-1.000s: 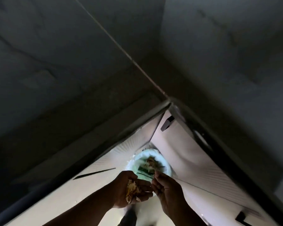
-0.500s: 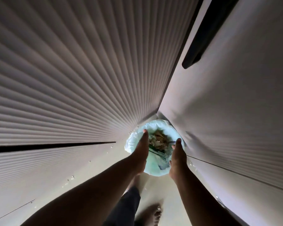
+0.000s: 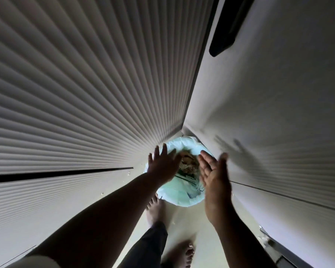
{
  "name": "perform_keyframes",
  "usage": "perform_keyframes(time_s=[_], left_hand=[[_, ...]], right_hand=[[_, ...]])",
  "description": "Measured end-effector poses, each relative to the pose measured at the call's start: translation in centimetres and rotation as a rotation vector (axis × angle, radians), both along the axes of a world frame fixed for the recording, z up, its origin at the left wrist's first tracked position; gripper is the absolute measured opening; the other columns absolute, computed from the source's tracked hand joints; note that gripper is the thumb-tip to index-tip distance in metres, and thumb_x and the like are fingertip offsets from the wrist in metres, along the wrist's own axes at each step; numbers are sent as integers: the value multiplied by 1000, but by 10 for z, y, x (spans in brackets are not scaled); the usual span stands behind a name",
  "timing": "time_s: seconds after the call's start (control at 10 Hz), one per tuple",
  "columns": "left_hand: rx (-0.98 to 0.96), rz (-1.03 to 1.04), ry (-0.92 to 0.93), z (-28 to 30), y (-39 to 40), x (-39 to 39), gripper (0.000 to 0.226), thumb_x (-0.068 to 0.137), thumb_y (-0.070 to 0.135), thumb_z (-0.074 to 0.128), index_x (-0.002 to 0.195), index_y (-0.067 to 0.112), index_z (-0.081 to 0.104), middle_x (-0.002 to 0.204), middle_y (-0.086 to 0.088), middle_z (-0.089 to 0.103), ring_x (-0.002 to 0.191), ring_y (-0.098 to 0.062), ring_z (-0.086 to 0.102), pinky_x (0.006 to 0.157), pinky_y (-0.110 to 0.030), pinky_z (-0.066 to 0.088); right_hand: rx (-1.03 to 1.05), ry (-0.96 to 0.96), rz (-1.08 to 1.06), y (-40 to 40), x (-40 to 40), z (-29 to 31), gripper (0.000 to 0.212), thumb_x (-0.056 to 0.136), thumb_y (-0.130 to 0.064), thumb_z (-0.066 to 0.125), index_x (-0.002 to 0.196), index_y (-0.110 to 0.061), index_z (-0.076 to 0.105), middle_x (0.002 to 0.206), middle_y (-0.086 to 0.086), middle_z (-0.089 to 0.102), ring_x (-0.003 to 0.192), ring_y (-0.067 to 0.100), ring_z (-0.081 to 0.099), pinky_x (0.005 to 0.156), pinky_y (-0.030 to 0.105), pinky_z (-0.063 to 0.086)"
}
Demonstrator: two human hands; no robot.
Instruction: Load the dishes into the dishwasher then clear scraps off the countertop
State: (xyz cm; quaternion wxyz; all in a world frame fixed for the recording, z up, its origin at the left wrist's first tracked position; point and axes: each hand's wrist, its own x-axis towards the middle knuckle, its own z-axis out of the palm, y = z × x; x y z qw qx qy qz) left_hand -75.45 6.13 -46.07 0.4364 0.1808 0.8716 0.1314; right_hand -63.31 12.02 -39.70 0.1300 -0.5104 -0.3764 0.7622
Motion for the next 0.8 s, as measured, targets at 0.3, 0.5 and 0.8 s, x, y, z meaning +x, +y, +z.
perform_keyframes(time_s=[0.3,0.5,0.8], left_hand=[[357,630,-673,48,-9,16,78,90,72,26,112,8,65,97,-10,72,83,-23,69,69,-24,48],[571,589,-625,62,-5,15,54,98,59,25,119,24,61,111,7,65,97,-8,59,87,-26,39],[408,-741,229,114,-63,48,68,92,61,19,153,30,20,160,0,19,148,-23,7,119,-47,5]], right_hand=[[1206,-247,860,-21,10,-88,61,101,-45,16,145,-12,41,149,9,43,138,30,39,114,42,23],[281,-845,464,6,18,-72,59,102,-48,23,131,-8,54,130,18,58,119,35,52,99,39,41],[-530,135,-353,-32,2,80,71,95,-60,36,133,-2,51,123,17,59,106,31,59,95,44,45]])
